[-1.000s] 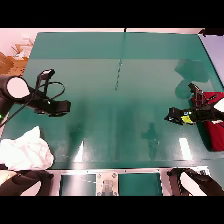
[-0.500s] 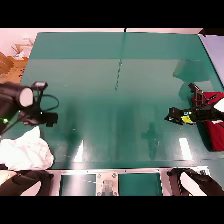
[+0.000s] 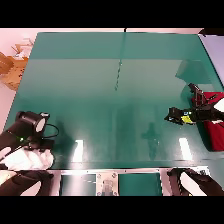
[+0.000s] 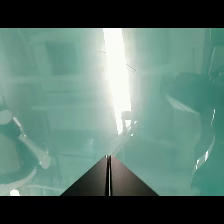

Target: Fold the shirts.

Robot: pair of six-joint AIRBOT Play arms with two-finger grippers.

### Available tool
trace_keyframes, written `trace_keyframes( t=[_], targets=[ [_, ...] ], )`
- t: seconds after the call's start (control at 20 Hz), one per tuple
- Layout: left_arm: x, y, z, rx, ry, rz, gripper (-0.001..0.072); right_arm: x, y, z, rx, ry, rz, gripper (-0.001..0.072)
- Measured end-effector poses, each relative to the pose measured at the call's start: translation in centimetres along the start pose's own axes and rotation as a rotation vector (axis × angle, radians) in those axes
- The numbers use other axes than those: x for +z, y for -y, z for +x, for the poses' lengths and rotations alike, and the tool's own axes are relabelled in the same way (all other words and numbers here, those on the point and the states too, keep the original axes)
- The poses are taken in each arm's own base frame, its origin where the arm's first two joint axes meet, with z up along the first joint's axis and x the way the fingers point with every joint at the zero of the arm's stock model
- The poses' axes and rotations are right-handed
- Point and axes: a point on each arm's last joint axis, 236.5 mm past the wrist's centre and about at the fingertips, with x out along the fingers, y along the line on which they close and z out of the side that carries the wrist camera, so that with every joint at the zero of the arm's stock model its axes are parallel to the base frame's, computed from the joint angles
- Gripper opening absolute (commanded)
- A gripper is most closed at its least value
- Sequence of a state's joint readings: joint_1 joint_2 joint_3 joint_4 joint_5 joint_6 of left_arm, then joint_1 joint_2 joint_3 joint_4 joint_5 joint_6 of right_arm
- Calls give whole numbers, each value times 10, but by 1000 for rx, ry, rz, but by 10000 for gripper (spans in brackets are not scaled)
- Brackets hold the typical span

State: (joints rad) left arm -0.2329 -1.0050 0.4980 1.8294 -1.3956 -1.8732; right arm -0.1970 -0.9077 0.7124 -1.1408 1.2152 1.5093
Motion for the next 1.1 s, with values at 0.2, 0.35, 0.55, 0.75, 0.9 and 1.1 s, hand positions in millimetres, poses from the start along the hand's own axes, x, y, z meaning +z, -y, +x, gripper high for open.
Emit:
trace_keyframes(
  t=[0.2, 0.35, 0.55, 0.75, 0.9, 1.1],
  targets=[
    [17, -1, -14, -9, 57, 13, 19, 0, 0, 0, 0, 0, 0, 18],
    [62, 13, -75, -86, 237, 21, 19, 0, 0, 0, 0, 0, 0, 18],
    [112, 64, -207, -256, 602, 118, 20, 0, 0, 0, 0, 0, 0, 18],
    [120, 146, -312, -476, 890, 268, 21, 0, 0, 0, 0, 0, 0, 18],
    [120, 206, -331, -606, 917, 354, 472, 0, 0, 0, 0, 0, 0, 18],
    [121, 249, -323, -702, 835, 378, 719, 0, 0, 0, 0, 0, 0, 18]
  ],
)
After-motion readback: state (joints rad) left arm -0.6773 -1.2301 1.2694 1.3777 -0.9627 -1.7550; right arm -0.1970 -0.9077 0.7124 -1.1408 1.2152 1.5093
